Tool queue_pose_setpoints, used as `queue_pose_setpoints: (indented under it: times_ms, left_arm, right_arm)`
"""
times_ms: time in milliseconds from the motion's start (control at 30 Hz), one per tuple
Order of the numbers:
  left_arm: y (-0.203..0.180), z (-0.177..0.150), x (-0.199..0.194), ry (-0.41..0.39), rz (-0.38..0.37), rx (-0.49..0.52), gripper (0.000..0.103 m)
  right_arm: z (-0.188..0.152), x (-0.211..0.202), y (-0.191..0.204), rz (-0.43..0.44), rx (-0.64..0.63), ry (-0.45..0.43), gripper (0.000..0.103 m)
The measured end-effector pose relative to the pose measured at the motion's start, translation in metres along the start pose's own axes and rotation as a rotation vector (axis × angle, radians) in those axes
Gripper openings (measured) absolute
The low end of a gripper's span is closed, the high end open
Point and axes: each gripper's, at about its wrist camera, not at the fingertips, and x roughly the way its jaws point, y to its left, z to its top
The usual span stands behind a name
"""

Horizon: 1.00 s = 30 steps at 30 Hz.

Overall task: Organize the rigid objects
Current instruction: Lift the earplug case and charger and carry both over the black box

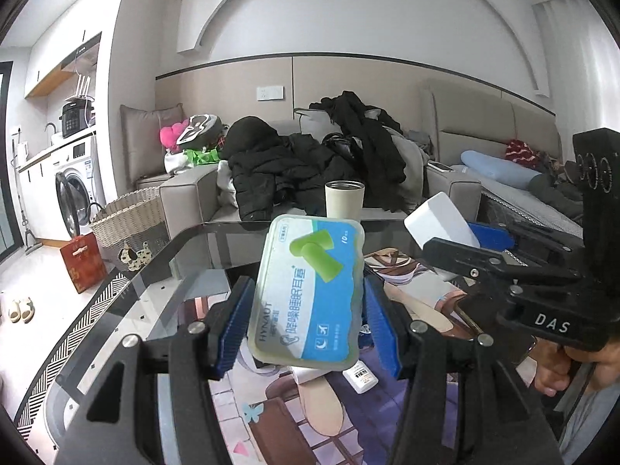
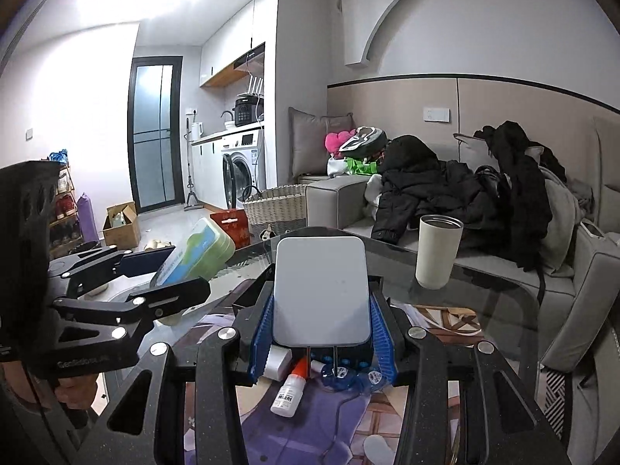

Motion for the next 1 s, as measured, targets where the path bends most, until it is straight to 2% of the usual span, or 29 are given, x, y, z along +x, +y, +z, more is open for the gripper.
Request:
queue_pose_setpoints:
  times_ms: [333, 467, 1000]
  left_arm:
    - [0.001, 0.014, -0.001, -0.050, 0.001, -0.020, 0.056]
    - [0.003, 0.023, 0.002, -0.083, 0.015, -0.022, 0.056]
    - [0.032, 0.061, 0.049, -0.101, 0.053, -0.110, 0.056]
  right_arm:
    - [0.005, 0.006, -0.001, 0.004, -0.009, -0.018, 0.045]
    - [0.012, 0.016, 0.000, 0.031, -0.010, -0.015, 0.045]
    - [0.054, 0.064, -0.011, -0.014, 0.016, -0.082, 0.045]
